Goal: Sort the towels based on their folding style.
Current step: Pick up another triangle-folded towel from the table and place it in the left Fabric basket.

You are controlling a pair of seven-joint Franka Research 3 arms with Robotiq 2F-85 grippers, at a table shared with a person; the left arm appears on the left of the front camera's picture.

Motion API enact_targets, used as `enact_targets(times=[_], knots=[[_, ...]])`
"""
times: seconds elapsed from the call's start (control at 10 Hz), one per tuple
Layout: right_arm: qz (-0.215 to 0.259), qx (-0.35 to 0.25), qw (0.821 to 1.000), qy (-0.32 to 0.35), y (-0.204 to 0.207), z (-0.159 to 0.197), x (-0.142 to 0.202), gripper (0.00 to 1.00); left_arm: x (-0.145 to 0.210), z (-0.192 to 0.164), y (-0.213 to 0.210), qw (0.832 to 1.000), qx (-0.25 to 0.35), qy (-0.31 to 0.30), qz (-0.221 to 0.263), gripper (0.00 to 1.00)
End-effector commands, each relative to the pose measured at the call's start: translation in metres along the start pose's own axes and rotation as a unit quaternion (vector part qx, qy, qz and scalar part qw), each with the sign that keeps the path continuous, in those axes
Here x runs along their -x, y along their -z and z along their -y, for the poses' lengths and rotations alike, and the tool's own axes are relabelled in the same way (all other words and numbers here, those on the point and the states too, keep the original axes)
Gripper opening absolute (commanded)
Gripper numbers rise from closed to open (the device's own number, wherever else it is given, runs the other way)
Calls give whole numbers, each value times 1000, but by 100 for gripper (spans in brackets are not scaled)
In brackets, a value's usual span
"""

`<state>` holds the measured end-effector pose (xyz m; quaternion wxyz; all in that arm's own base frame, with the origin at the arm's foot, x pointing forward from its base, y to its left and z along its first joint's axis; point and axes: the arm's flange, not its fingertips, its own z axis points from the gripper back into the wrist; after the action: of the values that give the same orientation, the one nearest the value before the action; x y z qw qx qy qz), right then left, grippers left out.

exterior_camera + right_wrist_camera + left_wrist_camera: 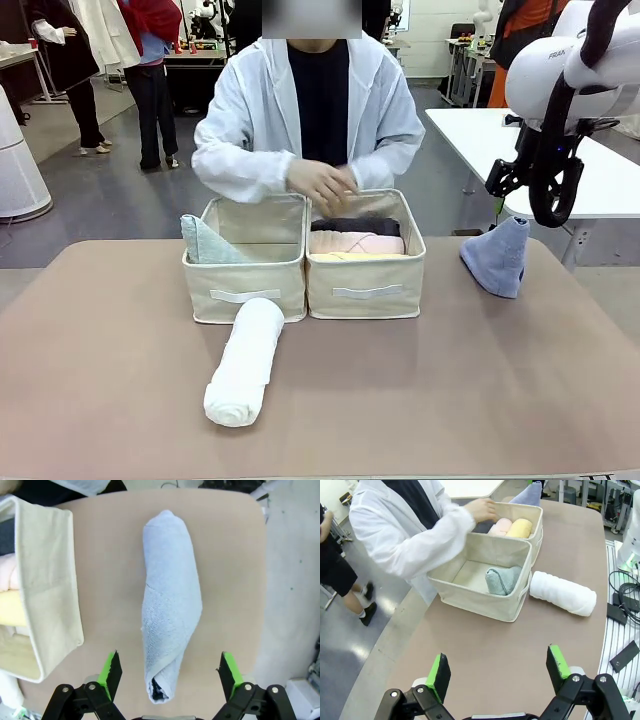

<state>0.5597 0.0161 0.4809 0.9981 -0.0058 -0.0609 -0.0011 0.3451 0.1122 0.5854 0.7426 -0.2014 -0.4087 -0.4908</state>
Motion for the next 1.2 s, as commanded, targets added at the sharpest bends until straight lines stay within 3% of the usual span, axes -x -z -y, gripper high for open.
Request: enact_targets(times=[0.0,0.8,0.9,1.0,1.1], knots=[[-14,-6,1000,3,3,-3,-8,100,0,1,1,1000,2,1,5,100],[-74,-37,997,6,42,4,-8,100,0,1,1,1000,2,1,5,100],[-75,-35,997,4,44,6,-8,93,0,1,1,1000,2,1,5,100],[-75,-31,997,1,44,7,-8,42,0,1,1,1000,2,1,5,100],[-77,-30,997,-4,44,7,-8,35,0,1,1,1000,2,1,5,100]])
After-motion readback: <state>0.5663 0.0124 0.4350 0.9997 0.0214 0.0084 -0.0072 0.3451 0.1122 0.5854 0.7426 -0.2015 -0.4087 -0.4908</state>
